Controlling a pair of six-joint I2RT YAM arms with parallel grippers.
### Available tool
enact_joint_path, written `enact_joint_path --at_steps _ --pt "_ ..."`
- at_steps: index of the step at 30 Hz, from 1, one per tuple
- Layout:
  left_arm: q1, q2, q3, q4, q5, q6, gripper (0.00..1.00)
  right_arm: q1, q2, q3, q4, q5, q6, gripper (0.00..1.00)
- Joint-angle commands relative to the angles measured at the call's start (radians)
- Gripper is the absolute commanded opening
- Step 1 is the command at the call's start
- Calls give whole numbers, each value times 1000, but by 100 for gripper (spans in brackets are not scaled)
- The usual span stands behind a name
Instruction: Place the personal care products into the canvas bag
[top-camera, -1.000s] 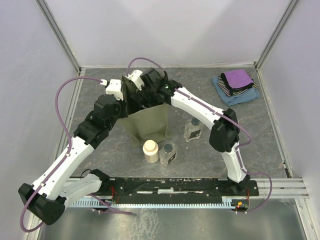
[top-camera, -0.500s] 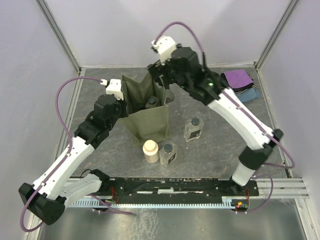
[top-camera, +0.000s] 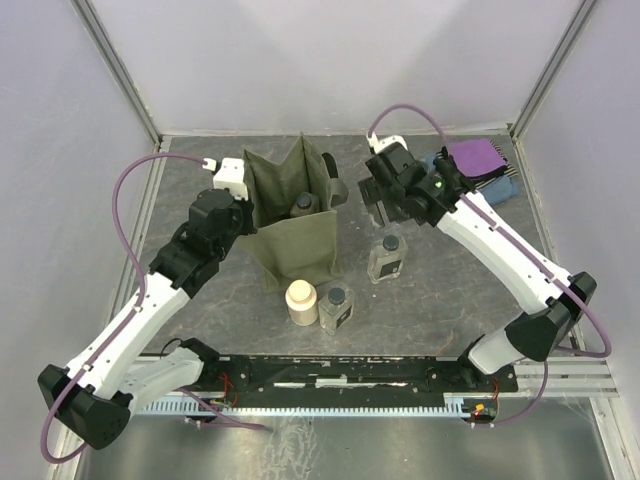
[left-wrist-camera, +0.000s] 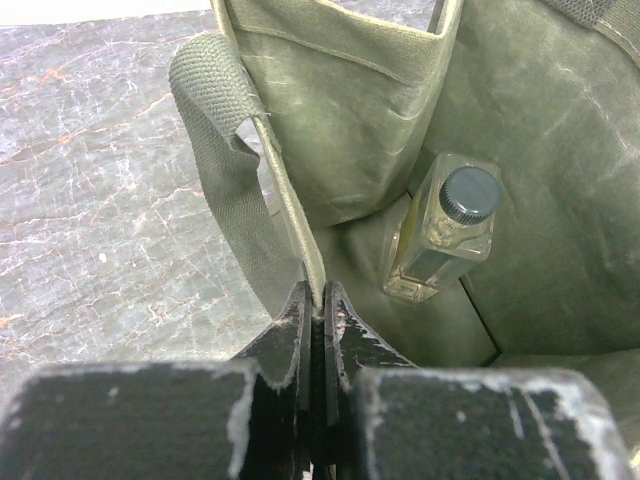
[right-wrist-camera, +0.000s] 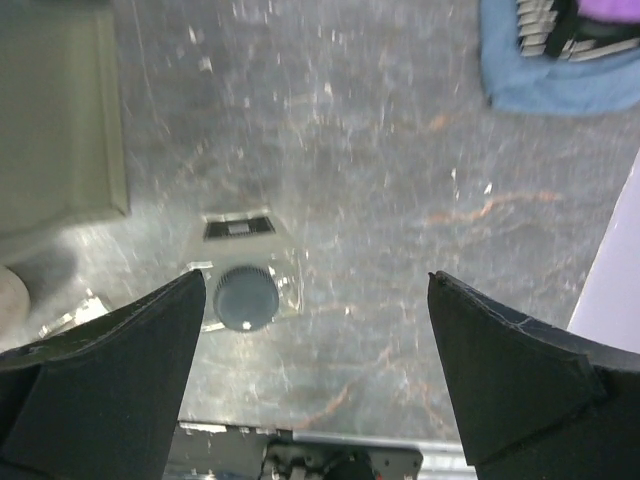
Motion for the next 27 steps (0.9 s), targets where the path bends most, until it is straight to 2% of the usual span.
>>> enact_joint_path --at_steps 1,8,15,27 --pt "-2 12 20 96 -27 56 3 5 -102 -110 -52 -50 81 100" --pt "-2 20 29 93 -16 65 3 5 -141 -268 50 -181 64 100" --pt "-2 19 36 82 -23 73 3 4 -134 -333 156 -304 22 100" --pt "-2 12 32 70 -44 74 3 -27 -51 -349 165 -274 -24 100"
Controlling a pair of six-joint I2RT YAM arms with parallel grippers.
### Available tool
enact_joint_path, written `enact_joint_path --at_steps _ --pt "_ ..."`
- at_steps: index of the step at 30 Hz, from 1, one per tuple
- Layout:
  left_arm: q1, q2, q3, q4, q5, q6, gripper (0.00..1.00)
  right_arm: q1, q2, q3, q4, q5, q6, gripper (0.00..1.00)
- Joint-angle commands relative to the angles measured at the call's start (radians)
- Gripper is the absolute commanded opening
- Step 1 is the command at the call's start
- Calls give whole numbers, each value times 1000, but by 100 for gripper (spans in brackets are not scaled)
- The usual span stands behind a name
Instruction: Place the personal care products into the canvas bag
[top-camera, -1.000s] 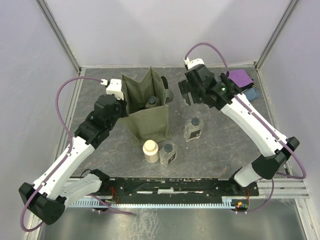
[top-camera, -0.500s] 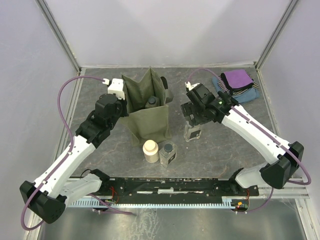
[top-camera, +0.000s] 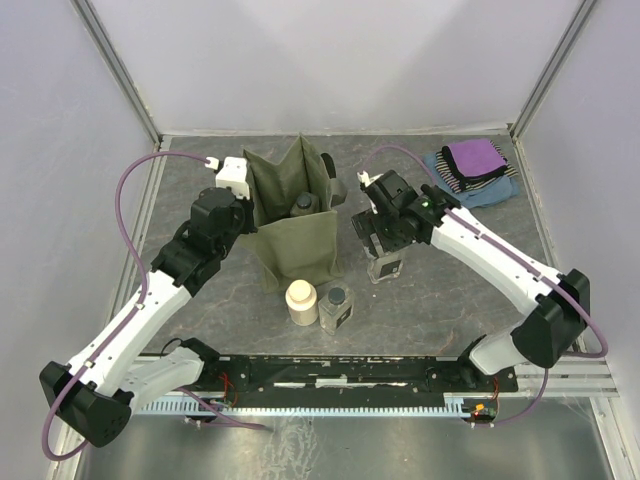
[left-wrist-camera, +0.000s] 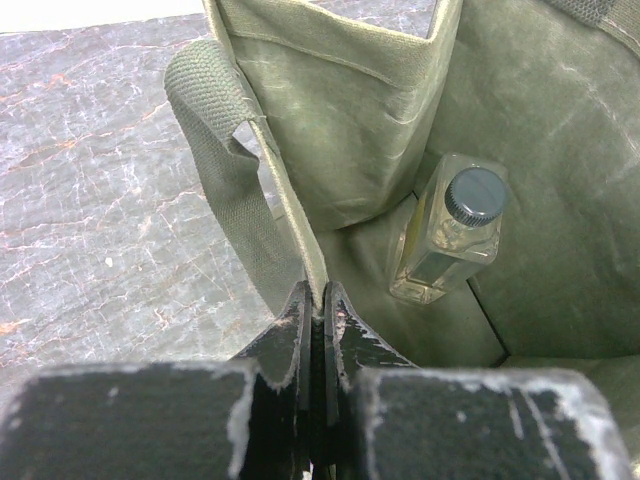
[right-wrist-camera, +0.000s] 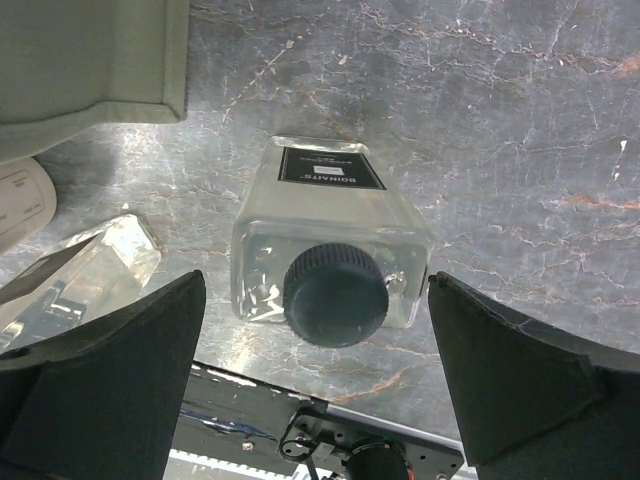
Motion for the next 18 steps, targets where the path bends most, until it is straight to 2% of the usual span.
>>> enact_joint_path --at_steps 1,5,13,16,18 --pt "-2 -3 31 59 -42 50 3 -20 17 -7 51 13 -25 100" --pt "-2 0 33 57 -44 46 3 -40 45 -41 84 -24 -24 100" --pt "-3 2 30 53 -47 44 3 -43 58 -95 114 -50 -45 86" --pt "-2 5 30 51 -47 44 3 -43 59 -104 130 -54 -46 71" --pt "-2 6 28 52 -46 43 3 -42 61 -99 124 -52 -47 51"
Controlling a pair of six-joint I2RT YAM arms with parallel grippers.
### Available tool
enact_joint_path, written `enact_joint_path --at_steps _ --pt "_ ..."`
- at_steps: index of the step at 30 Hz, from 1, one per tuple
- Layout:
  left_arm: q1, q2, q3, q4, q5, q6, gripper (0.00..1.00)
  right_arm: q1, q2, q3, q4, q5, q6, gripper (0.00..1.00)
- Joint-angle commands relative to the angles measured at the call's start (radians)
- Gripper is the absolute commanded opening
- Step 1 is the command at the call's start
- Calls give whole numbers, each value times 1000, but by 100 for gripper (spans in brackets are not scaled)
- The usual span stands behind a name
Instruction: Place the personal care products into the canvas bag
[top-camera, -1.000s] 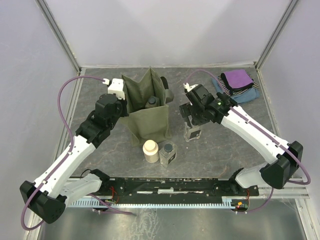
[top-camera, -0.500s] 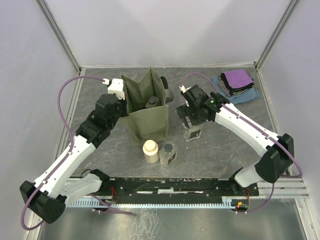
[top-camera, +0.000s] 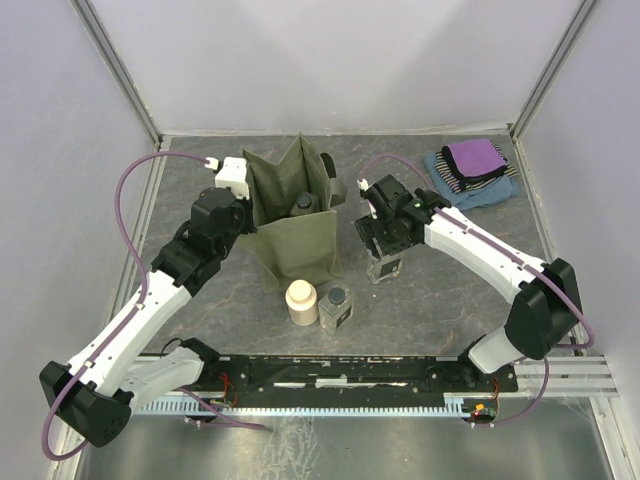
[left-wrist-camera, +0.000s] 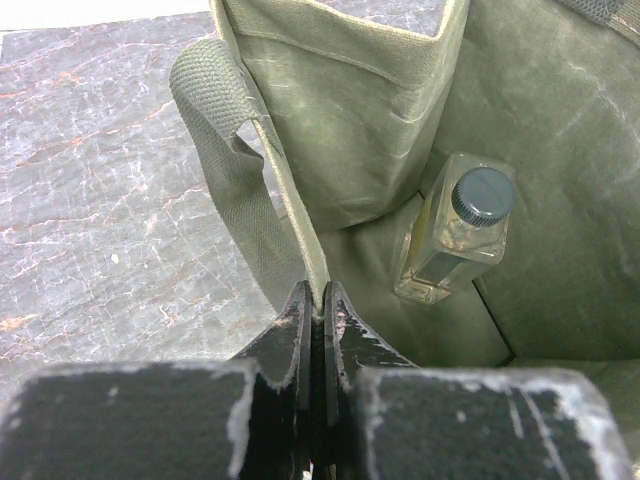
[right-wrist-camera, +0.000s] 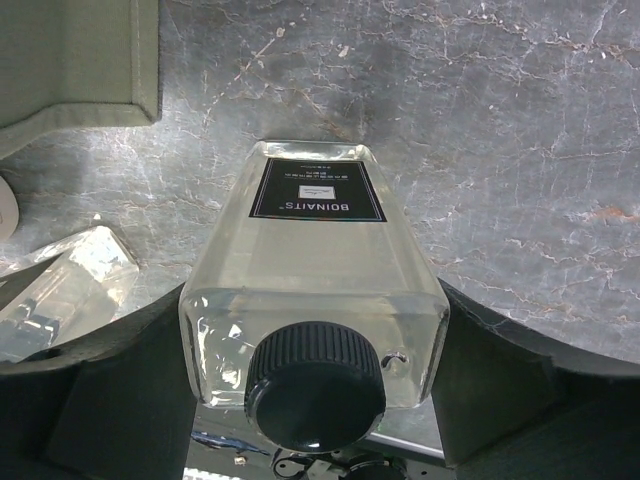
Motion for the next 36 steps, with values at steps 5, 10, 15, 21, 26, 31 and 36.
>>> enact_joint_path --at_steps 5,10,15,21,26,31,36 --pt "-2 5 27 58 -29 41 3 0 1 71 -36 77 -27 1" --pt "-2 4 32 44 -24 41 3 -2 3 263 -132 160 -56 0" --pt "-3 -6 28 42 -23 41 3 -1 46 575 -215 211 -110 0" --pt "-2 -6 24 43 -15 43 3 -1 147 958 -179 147 -197 0" --pt "-3 -4 26 44 -14 42 3 0 232 1158 -87 -15 -246 0" --pt "-3 -2 25 45 -9 40 3 12 197 1067 154 -217 -257 0" --pt "-2 -3 24 48 -10 36 3 55 186 1011 243 -312 -270 1"
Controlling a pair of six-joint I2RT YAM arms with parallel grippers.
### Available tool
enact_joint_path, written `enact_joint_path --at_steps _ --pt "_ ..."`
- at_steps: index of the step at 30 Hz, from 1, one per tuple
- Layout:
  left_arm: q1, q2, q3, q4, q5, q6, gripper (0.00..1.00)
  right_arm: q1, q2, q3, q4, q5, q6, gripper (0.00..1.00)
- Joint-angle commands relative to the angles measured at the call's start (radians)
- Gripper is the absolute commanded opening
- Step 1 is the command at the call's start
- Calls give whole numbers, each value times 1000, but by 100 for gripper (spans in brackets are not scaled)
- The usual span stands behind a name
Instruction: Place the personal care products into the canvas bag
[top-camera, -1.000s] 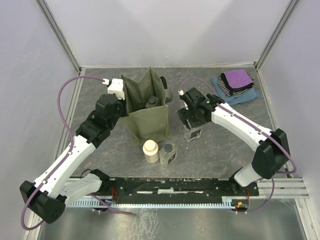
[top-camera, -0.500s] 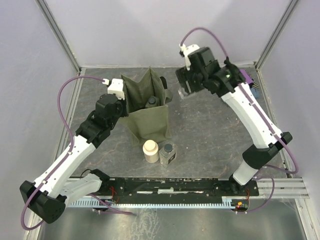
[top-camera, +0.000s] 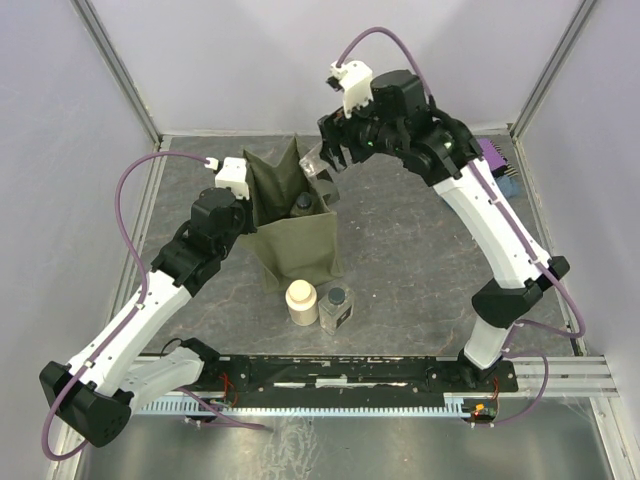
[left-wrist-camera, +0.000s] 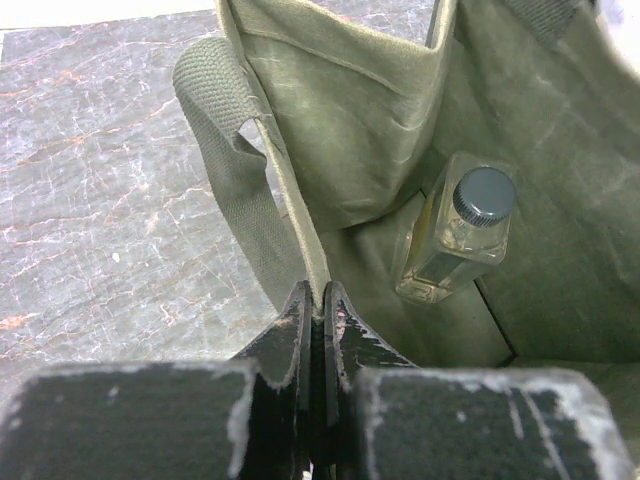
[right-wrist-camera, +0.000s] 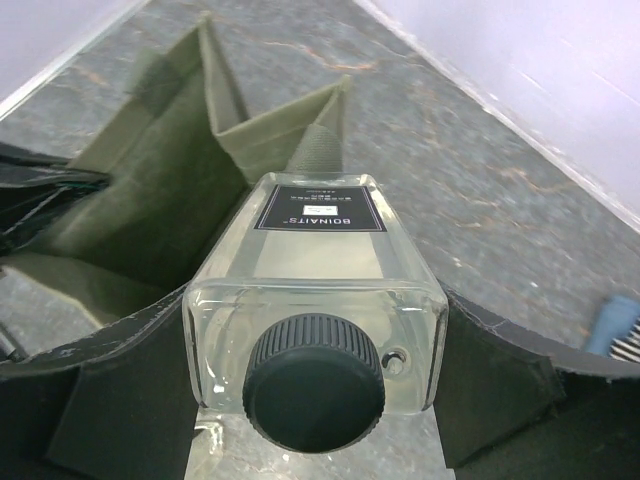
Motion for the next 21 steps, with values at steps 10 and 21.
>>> enact_joint_path --at_steps 10,21 --pt "-2 15 27 64 3 36 3 105 -63 -33 341 -119 -116 1" --pt "-2 28 24 78 12 30 3 106 -58 76 392 -261 -91 1"
